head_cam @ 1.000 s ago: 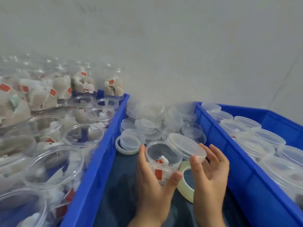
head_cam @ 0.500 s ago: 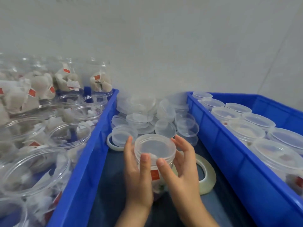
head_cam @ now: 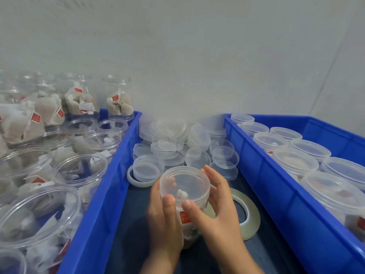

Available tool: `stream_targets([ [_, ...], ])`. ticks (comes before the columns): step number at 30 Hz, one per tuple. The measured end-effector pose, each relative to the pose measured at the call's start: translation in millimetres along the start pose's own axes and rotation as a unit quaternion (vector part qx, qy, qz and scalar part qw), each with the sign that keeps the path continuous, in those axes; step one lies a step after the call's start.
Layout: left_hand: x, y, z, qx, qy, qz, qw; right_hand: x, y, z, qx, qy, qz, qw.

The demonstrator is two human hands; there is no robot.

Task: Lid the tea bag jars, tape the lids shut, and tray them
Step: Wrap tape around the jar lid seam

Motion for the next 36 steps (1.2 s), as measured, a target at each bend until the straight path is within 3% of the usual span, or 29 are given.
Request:
stream_targets([
  [8, -12.7, 1.7, -0.4, 0.022, 0.005, -0.046, 0.999, -4.0, 0.8, 1.1, 0.007, 0.023, -0.021, 0.999],
  [12, -13.7, 1.0, -0.6, 0.028, -0.007, -0.046, 0.999, -5.3, 0.7, 3.3, -0.002, -0.023, -0.014, 1.000],
  [24, -19.4, 2.7, -0.5, 0.078, 0.048, -0.121, 0.989, -6.8, -3.0, -14.9, 0.097, -0.089, -0.043, 0.990],
  [31, -22.2, 2.3, -0.2, 0.069, 0.062, -0.139, 0.986, -0.1, -0.3, -5.7, 0.052, -0.065, -0.009, 0.996],
  [36, -21.7, 2.8, 0.7, 0.071, 0.079, -0.135, 0.985, -11.9, 3.2, -17.7, 0.140, -0.041, -0.051, 0.988],
])
Point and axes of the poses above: each hand's wrist, its own y-axis away from the middle knuckle, its own z-axis out of the palm, x = y × z, the point moved 7 cm from there along -y, towards the middle knuckle, and after that the axes turned 15 degrees about -y, right-handed, at the moved point
